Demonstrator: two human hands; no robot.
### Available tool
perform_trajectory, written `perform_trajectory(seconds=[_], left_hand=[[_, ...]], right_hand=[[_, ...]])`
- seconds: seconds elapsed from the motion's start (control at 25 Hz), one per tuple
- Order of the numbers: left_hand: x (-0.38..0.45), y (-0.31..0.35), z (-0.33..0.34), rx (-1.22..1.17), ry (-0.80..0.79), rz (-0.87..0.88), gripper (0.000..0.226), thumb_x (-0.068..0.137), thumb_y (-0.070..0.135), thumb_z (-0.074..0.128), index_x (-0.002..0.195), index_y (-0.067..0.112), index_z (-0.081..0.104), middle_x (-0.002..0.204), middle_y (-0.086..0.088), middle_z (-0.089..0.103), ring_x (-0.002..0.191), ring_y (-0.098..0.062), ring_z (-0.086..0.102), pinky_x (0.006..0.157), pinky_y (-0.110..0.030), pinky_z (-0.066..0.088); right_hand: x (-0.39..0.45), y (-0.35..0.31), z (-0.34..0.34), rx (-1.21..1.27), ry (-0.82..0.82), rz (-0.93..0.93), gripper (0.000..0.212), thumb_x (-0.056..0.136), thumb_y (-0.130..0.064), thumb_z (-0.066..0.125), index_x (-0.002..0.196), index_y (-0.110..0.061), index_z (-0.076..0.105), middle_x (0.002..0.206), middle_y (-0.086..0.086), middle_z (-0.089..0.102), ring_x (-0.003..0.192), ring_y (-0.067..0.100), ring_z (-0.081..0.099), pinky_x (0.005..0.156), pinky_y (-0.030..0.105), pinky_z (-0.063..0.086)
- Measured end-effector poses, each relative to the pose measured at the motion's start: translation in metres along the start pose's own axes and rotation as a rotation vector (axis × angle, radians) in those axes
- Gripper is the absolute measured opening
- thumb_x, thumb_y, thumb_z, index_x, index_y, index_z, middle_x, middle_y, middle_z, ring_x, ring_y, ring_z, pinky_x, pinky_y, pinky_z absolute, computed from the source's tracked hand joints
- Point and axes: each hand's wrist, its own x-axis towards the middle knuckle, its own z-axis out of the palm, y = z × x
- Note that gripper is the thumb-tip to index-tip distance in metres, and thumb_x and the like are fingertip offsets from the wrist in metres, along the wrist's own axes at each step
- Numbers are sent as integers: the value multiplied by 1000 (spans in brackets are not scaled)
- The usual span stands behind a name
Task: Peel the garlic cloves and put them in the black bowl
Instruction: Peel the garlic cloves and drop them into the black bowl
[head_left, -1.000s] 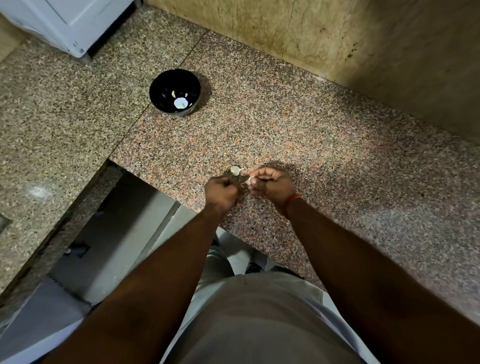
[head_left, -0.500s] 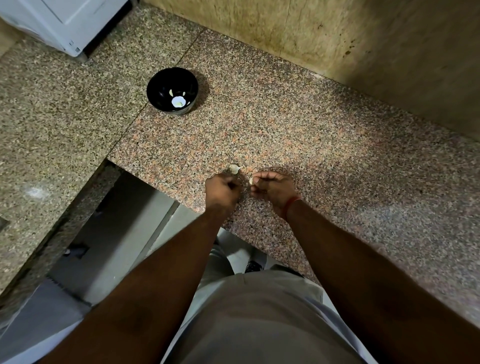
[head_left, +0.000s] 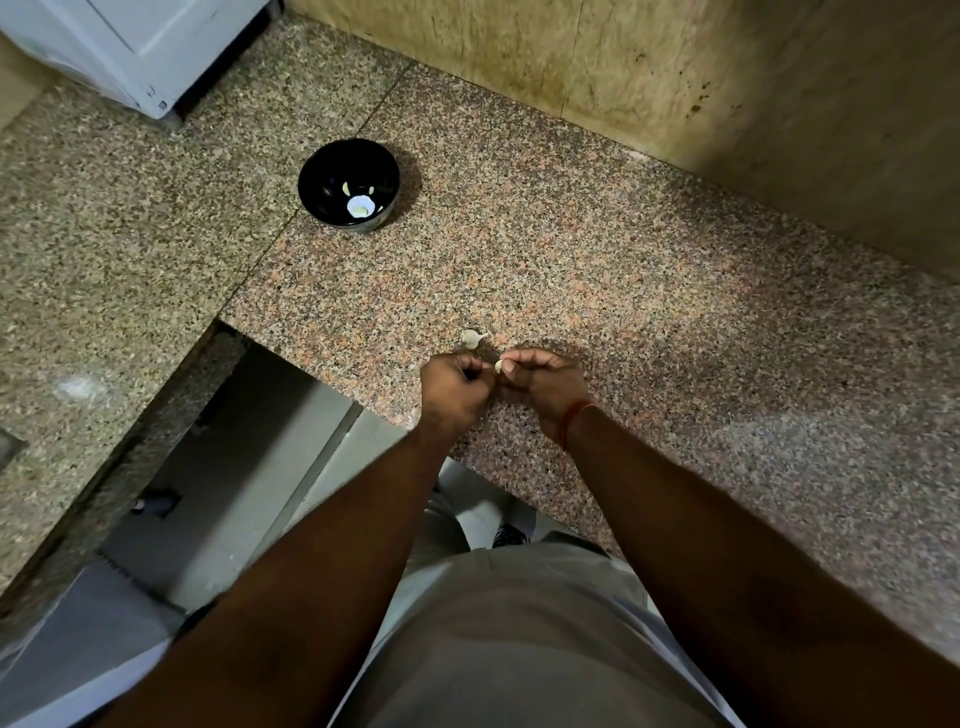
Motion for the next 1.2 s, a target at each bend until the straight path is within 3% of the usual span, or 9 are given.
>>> perform_trajectory(seconds=[0.32,0.48,0.76,0.88,1.04,1.2], left_hand=[[4,-4,8,-75,14,-100,5,92,6,71,89,3,74,83,-16,75,59,-20,59,53,-26,47],[4,-4,6,-72,-13,-110,5,93,3,69,89,1,72,84,-16,74,61,-24,61,51,-28,48],[4,-3,4,-27,-27,-94,6,94,5,70,87,6,71,85,-14,74,57,-22,64,47,-30,53],[5,-4,3,-24,-26,-84,6,93,5,69,88,6,71,85,-12,73,56,-16,61,47,-27,51],[5,-10,-1,-21,-42,-23,2,91,4,70,90,3,71,88,-13,74,67,-15,63,60,-31,58],[1,-11,-5,-36,-85,-52,5,94,3,66,96,0,70,82,-10,69,47,-1,52,45,-18,43]], right_hand=[[-8,1,6,121,68,-26,16,85,10,73,98,1,74,96,16,78,86,26,77,74,38,64],[-10,2,6,112,80,-9,19,85,11,72,103,5,73,97,15,78,88,26,76,77,39,64],[-9,-5,6,56,55,1,14,85,7,74,94,-3,76,96,15,78,91,29,76,77,41,64],[-9,-8,6,33,27,-8,17,85,7,75,100,-2,75,99,16,77,94,30,75,79,44,64],[-8,-9,4,-40,-26,-44,22,85,6,75,105,-2,72,106,17,75,98,33,74,82,51,63],[-8,-8,0,-112,-84,-51,21,84,8,75,97,-7,77,101,13,78,99,33,74,84,47,63]])
